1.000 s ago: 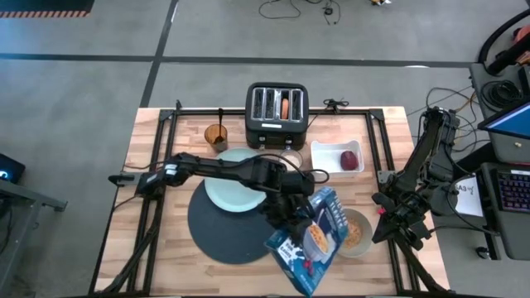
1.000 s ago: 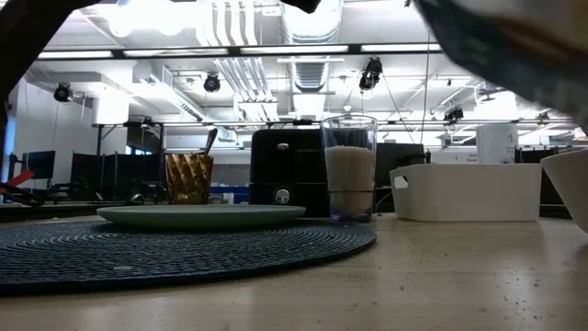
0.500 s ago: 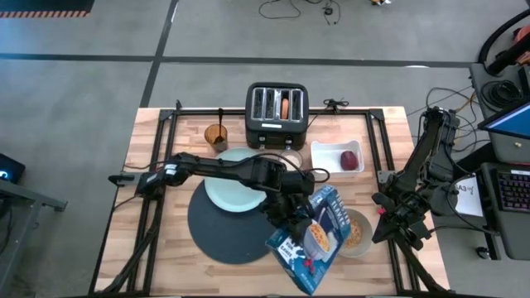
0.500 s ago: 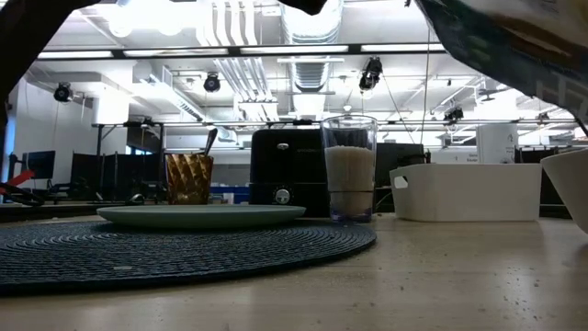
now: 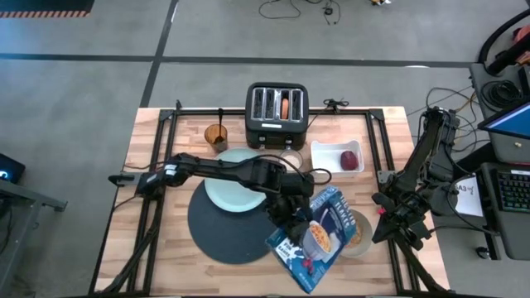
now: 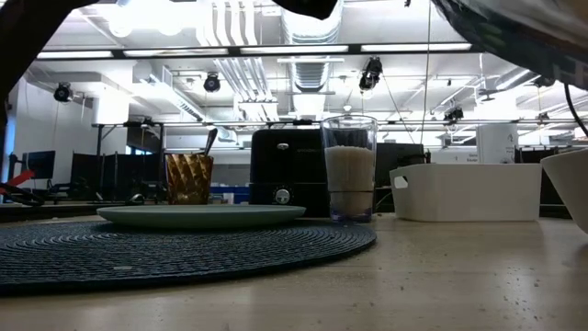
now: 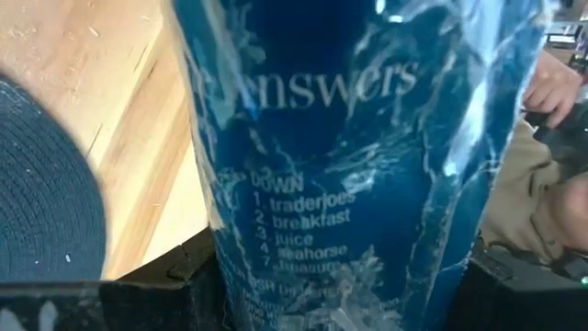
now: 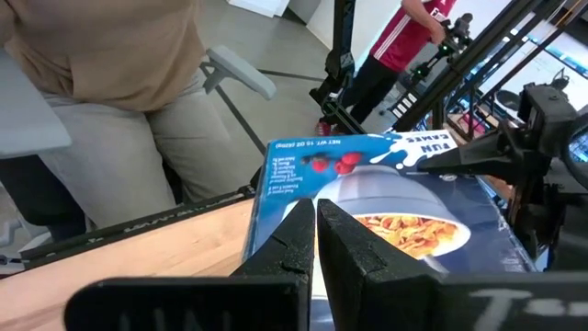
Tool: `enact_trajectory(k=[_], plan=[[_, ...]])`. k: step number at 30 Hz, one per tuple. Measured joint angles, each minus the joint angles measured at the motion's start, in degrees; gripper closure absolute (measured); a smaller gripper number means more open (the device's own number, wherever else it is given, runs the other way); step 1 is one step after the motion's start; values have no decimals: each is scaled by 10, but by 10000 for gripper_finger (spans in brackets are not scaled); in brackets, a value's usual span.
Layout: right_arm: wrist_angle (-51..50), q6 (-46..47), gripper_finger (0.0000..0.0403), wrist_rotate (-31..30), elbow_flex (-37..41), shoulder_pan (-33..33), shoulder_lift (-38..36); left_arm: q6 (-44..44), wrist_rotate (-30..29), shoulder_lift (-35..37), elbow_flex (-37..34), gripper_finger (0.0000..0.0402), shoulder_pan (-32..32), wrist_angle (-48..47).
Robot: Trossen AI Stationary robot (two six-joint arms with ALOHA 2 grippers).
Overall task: Arrange a breakfast setting
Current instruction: Pour the cereal from the blue cereal box into the gray bowl
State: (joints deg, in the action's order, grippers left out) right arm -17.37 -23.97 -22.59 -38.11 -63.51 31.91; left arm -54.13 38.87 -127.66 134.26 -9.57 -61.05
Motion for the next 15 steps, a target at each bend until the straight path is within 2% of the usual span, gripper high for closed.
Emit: enact_trajectory(k=[15], plan=[[0, 0, 394, 0, 0, 0, 0, 100, -57, 3, 0, 160, -6, -5]])
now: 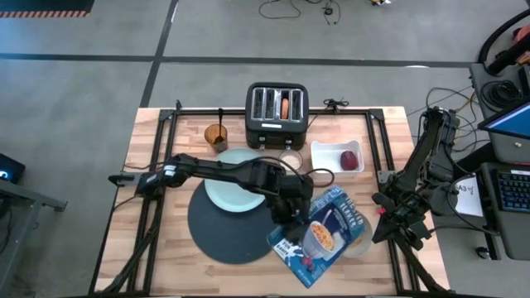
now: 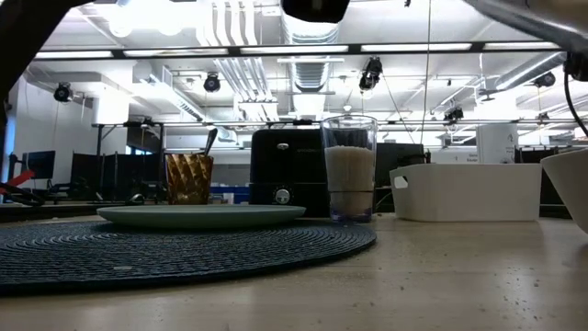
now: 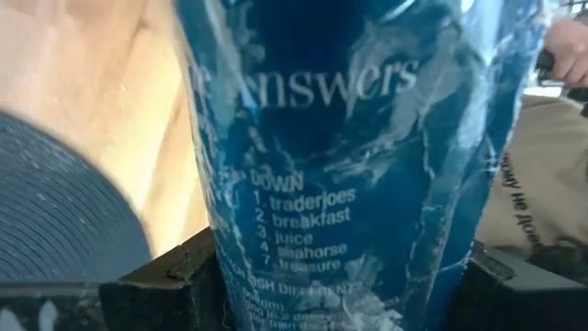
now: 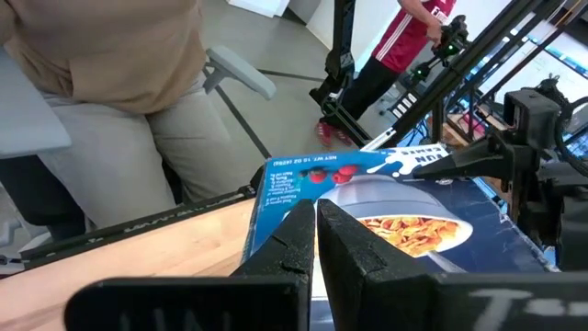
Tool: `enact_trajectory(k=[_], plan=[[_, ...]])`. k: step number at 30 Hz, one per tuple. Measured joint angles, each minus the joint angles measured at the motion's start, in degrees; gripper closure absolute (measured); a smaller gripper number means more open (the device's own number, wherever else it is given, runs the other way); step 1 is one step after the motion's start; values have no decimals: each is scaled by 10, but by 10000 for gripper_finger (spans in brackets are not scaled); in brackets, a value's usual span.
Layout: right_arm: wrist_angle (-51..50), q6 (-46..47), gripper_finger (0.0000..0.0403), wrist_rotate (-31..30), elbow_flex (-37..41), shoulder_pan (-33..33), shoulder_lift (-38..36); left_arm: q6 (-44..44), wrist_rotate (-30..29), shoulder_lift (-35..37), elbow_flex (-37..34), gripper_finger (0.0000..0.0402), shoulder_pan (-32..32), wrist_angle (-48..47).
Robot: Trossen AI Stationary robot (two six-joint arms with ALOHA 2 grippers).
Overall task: Arrange a breakfast setting
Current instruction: Pour the cereal from the blue cereal box into the gray bowl
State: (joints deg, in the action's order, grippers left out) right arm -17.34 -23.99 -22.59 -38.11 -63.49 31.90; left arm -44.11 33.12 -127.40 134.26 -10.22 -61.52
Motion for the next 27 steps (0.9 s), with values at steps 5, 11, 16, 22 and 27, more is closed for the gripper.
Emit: enact_trajectory(k=[5, 11, 16, 22, 27], plan=[[0, 0, 394, 0, 0, 0, 0, 58, -33, 7, 0, 160, -4, -1], [0, 0, 394, 0, 0, 0, 0, 127, -70, 11, 0, 160, -10, 0], [5, 0, 394, 0, 0, 0, 0, 168, -105, 14, 0, 162, -17, 19], [9, 0, 394, 0, 0, 0, 0, 184, -153, 21, 0, 164, -28, 25], [10, -1, 394, 0, 0, 0, 0, 192, -190, 31, 0, 164, -39, 27]])
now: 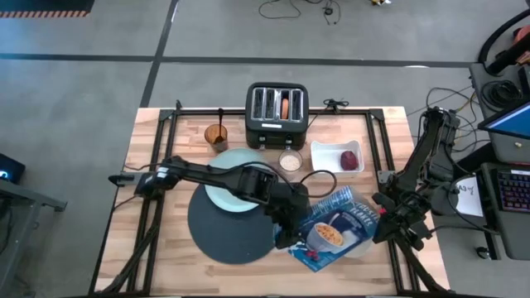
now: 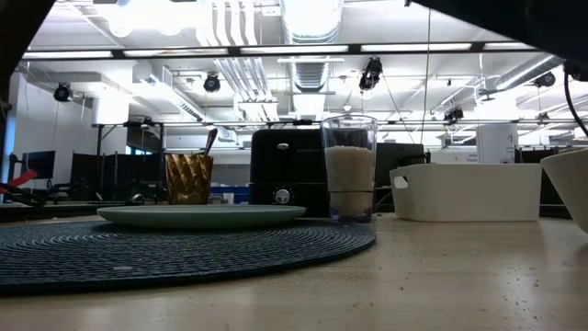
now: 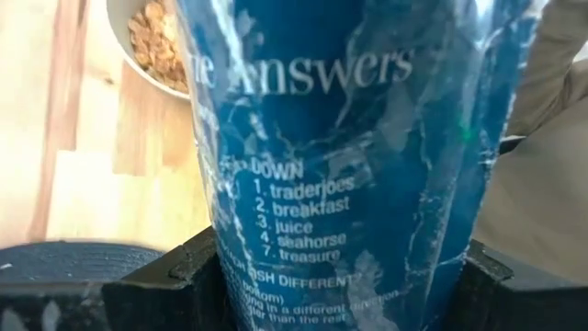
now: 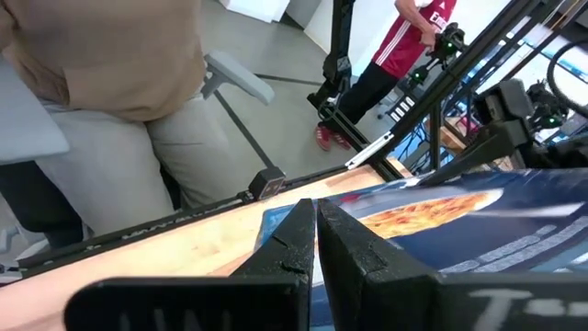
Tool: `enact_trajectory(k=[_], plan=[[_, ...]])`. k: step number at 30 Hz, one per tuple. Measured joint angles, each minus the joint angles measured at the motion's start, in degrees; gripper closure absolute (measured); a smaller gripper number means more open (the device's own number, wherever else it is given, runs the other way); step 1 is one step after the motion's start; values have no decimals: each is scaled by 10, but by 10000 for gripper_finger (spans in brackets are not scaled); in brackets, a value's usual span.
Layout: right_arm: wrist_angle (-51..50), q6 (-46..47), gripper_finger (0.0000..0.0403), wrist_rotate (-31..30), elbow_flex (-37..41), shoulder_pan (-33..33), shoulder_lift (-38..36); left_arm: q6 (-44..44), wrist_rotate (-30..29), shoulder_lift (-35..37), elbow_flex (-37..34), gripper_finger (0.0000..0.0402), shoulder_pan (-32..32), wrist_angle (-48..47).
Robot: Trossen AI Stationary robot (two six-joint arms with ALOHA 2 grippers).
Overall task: Arrange a breakfast setting
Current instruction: Pour the cereal from the blue cereal box into the gray bowl
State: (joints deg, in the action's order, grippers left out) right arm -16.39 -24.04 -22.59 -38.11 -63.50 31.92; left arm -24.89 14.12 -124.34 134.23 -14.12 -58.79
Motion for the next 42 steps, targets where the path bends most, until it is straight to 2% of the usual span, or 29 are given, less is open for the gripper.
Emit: enact_trajectory(k=[7, 16, 24, 31, 37, 42], plan=[[29, -51, 394, 10, 0, 0, 0, 20, -58, 6, 0, 164, -12, -1], [97, -116, 394, 48, 0, 0, 0, 25, -88, 8, 0, 165, -16, -4], [119, -133, 394, 53, 2, 0, 0, 29, -149, 17, 0, 168, -31, -5], [125, -148, 394, 94, 5, 0, 0, 22, -191, 28, -18, 169, -46, -7], [133, -153, 394, 96, 6, 0, 0, 9, -212, 66, -87, 169, -53, 41], [162, -156, 394, 96, 7, 0, 0, -3, -224, 151, -247, 169, -56, 182]])
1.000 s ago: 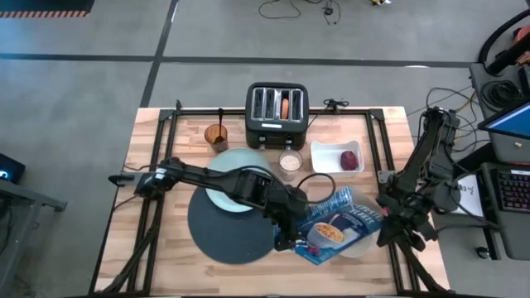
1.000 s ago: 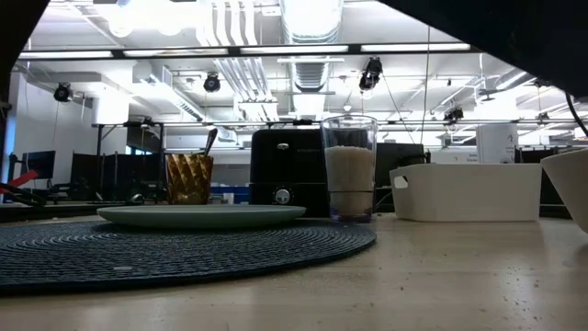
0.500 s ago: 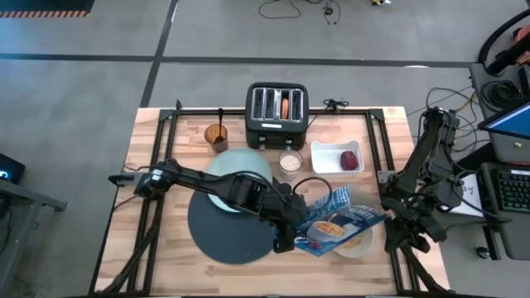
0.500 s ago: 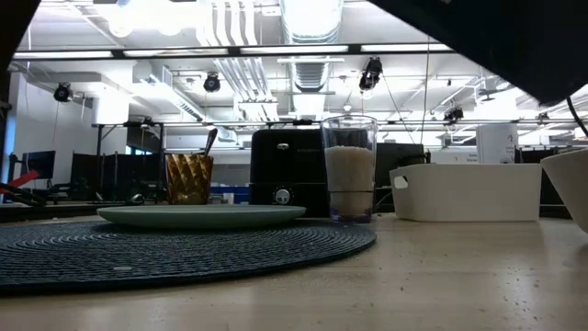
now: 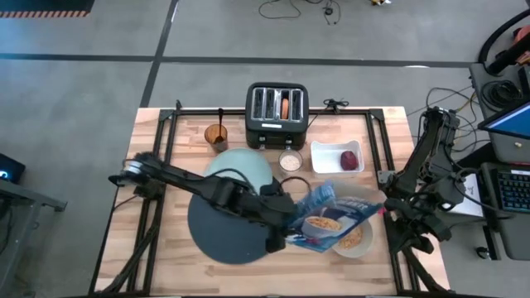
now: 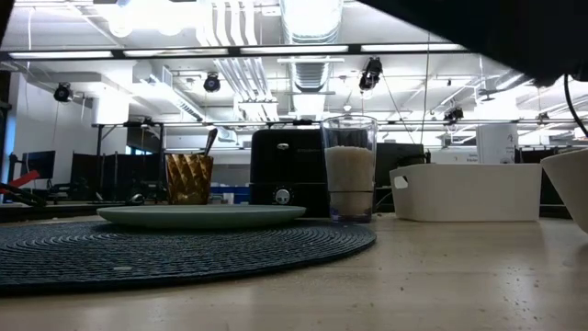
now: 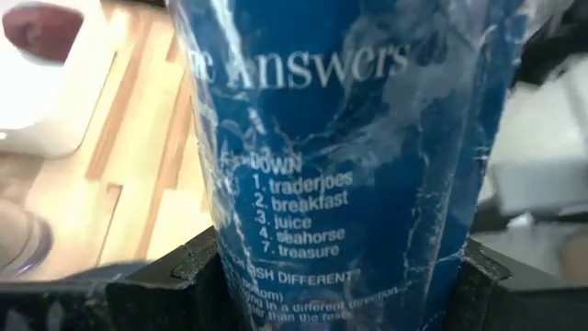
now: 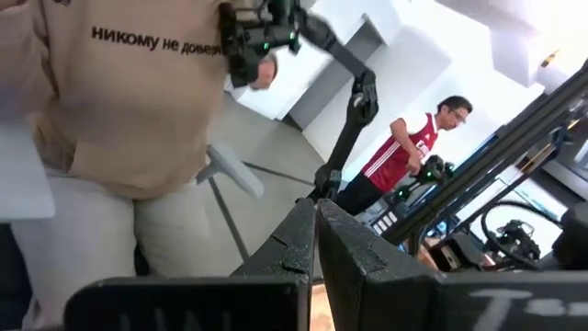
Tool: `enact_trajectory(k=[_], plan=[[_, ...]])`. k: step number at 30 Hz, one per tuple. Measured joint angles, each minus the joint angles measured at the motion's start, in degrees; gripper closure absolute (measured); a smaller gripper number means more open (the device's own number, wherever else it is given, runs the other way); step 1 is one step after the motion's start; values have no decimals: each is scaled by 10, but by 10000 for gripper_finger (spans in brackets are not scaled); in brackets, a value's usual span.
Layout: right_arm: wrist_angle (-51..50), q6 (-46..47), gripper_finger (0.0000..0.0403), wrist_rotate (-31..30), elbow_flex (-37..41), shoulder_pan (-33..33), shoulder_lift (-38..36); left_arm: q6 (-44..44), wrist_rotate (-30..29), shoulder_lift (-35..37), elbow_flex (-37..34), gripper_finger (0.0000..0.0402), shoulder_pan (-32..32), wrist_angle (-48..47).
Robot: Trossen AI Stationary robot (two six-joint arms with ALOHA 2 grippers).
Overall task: Arrange a breakfast setting
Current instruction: Pour the cereal from the blue cereal box into the gray bowl
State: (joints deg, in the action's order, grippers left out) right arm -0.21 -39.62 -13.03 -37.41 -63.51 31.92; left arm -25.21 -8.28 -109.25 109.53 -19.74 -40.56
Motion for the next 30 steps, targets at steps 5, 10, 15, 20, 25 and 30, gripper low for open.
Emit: enact_trajectory(k=[5, 10, 15, 20, 25, 30], plan=[[5, 0, 394, 0, 1, 0, 0, -12, -37, 105, -196, 169, -7, 181], [6, 0, 394, -5, 2, 0, 0, -18, -193, 189, -321, 169, -28, 213], [13, 1, 394, -24, 3, 0, 1, -26, -302, 266, -395, 169, -43, 183], [19, 14, 394, -51, 8, 0, 1, -38, -420, 351, -459, 169, -58, 131], [23, 23, 394, -51, 11, 0, 1, -53, -514, 445, -511, 169, -62, 70], [24, 36, 394, -51, 11, 0, 1, -60, -624, 524, -556, 169, -60, -14]])
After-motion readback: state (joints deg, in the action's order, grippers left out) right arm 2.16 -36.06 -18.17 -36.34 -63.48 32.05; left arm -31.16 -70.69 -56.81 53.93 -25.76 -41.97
